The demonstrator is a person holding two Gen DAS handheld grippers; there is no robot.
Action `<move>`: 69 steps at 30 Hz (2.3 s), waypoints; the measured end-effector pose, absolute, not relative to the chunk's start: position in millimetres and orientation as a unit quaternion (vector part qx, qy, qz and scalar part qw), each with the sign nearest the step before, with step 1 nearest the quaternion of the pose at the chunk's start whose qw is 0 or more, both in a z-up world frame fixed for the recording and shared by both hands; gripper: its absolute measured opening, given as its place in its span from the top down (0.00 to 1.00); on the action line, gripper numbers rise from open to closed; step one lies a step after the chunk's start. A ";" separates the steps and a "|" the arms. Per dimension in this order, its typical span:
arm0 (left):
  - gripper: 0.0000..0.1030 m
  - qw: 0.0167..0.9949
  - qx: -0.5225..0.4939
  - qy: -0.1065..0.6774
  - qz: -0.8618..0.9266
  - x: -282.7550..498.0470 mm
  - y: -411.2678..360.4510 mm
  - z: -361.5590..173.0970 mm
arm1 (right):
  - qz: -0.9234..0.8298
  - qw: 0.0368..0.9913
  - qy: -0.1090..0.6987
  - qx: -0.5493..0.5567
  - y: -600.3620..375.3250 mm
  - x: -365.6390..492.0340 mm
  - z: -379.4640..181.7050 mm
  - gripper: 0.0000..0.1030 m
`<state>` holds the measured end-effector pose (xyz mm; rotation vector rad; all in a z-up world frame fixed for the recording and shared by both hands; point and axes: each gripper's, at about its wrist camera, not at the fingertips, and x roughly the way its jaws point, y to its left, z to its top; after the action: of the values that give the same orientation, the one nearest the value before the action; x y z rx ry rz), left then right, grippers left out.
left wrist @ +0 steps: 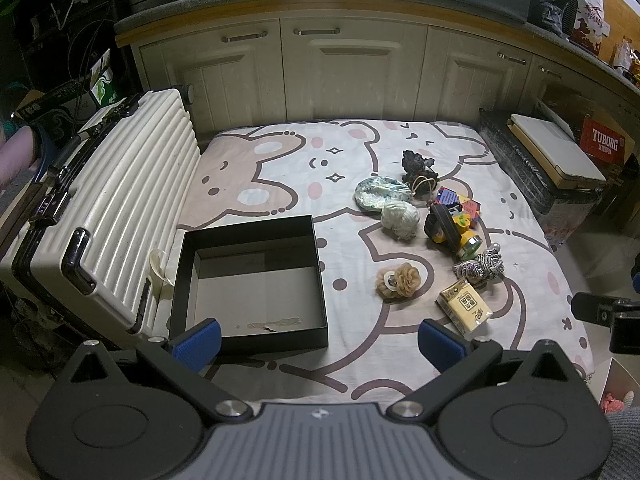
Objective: Organize objects
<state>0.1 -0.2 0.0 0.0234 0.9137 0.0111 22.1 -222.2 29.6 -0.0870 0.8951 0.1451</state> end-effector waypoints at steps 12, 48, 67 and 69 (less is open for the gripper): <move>0.00 0.897 0.011 0.441 0.005 0.1 -0.1 0.0 | 0.071 0.898 0.433 -0.042 -222.4 22.2 29.7 0.01; 0.00 0.897 0.011 0.442 0.005 0.2 -0.2 0.0 | 0.071 0.897 0.434 -0.039 -224.9 22.7 31.0 0.01; 0.00 0.897 0.011 0.442 0.005 0.2 -0.1 0.0 | 0.075 0.896 0.435 -0.038 -221.9 21.6 27.9 0.01; 0.00 0.897 0.013 0.441 0.006 0.1 -0.3 0.0 | 0.074 0.896 0.437 -0.036 -222.0 21.0 24.0 0.01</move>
<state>0.1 -0.3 0.0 0.0271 0.9142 0.0114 21.0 -222.0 24.0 -0.0741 0.9052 0.1537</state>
